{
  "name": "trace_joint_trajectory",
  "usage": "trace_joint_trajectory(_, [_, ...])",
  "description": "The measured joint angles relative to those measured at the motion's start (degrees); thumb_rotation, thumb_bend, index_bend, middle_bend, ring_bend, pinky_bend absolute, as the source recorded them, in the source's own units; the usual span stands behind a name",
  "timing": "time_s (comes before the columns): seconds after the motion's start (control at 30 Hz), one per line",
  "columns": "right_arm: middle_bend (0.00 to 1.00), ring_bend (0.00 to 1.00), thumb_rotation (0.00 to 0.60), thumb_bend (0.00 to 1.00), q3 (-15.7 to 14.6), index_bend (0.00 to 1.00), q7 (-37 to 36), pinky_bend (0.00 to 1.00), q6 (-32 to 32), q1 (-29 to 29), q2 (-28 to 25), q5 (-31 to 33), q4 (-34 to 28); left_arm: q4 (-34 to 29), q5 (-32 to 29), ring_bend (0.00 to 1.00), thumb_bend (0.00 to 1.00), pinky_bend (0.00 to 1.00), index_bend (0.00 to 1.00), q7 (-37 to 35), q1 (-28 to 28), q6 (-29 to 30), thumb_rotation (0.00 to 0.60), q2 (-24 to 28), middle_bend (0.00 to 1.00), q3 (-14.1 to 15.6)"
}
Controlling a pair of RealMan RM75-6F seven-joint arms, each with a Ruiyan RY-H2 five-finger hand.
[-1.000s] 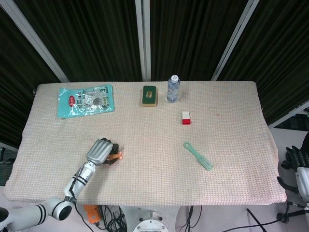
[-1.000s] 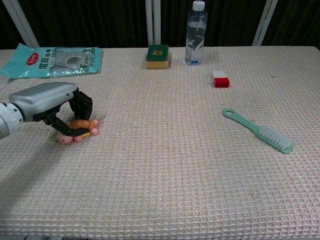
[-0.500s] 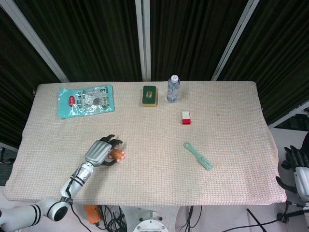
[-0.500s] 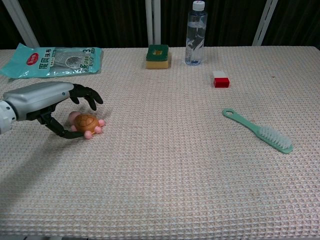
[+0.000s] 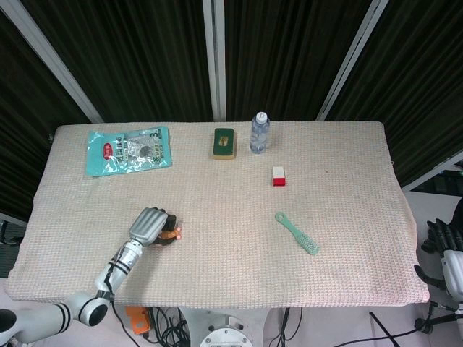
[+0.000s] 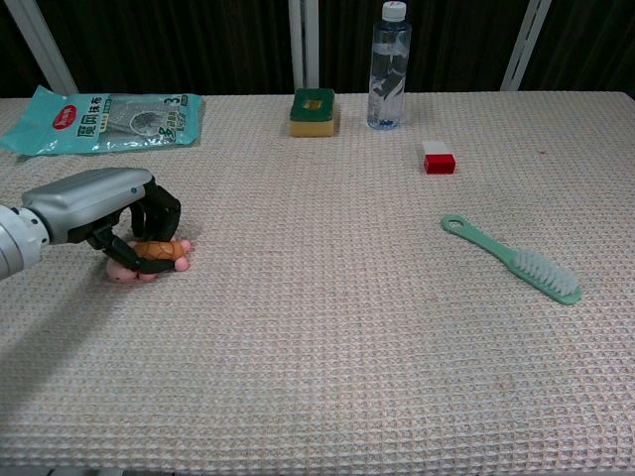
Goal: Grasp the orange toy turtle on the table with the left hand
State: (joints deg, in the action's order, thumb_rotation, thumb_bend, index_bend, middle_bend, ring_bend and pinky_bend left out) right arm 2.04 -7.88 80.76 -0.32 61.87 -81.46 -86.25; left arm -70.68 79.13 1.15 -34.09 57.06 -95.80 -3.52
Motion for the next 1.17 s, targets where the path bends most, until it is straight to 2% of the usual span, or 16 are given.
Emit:
trace_joint_trajectory(0.13, [0.00,0.00,0.600,0.17,-0.05,0.00,-0.11,0.00,-0.07,0.02,0.06,-0.10,0.09,0.01,1.14,0.57,0.37,0.56,0.84,-0.75,0.02,1.14,0.600,-0.10,0.81,-0.07])
trace_joint_trajectory(0.2, [0.00,0.00,0.600,0.17,-0.23,0.00,-0.14,0.00,-0.29,0.08,-0.06,-0.31,0.07,-0.51,1.18,0.53,0.36,0.56,0.79,-1.18,0.11,1.51,0.600,0.03,0.78,-0.23])
trace_joint_trajectory(0.23, [0.00,0.00,0.600,0.17,-0.28,0.00,-0.10,0.00,-0.35,0.10,-0.17,-0.38,0.01,-0.76,1.26,0.47,0.34,0.54,0.72,-1.34,0.20,1.76,0.600,0.12,0.72,-0.23])
trace_joint_trajectory(0.3, [0.00,0.00,0.600,0.17,-0.22,0.00,-0.02,0.00,-0.22,0.12,-0.24,-0.40,-0.10,-1.27,1.21,0.26,0.27,0.44,0.38,-1.29,0.27,1.74,0.600,0.56,0.44,-0.06])
trace_joint_trajectory(0.37, [0.00,0.00,0.600,0.17,-0.10,0.00,-0.03,0.00,-0.12,0.14,-0.25,-0.33,-0.21,-2.26,0.99,0.10,0.19,0.32,0.15,-0.80,0.16,0.73,0.600,1.42,0.22,0.18])
trace_joint_trajectory(0.4, [0.00,0.00,0.600,0.17,-0.11,0.00,-0.05,0.00,-0.20,0.16,-0.25,-0.32,-0.21,-3.30,0.84,0.03,0.16,0.26,0.09,-0.30,0.06,-0.01,0.600,2.23,0.12,0.28])
trace_joint_trajectory(0.53, [0.00,0.00,0.600,0.17,-0.24,0.00,-0.10,0.00,-0.68,0.41,-0.23,-0.48,-0.23,-5.92,0.05,0.00,0.10,0.17,0.07,2.10,0.43,0.49,0.600,3.94,0.03,0.01])
trace_joint_trajectory(0.77, [0.00,0.00,0.600,0.17,-0.14,0.00,-0.15,0.00,0.14,0.38,-0.55,-0.98,-0.98,-10.25,0.68,0.00,0.06,0.13,0.07,2.40,3.75,7.65,0.600,7.05,0.03,0.04])
trace_joint_trajectory(1.0, [0.00,0.00,0.600,0.17,0.07,0.00,-0.54,0.00,0.54,0.45,-0.07,-1.27,-1.75,-16.70,1.20,0.00,0.07,0.11,0.07,6.13,12.13,18.10,0.600,14.80,0.03,3.00])
trace_joint_trajectory(1.17, [0.00,0.00,0.600,0.16,-0.06,0.00,0.50,0.00,0.29,0.62,0.80,-1.28,-1.77,-15.81,1.65,0.00,0.08,0.10,0.07,3.94,20.21,27.08,0.600,18.06,0.03,5.40])
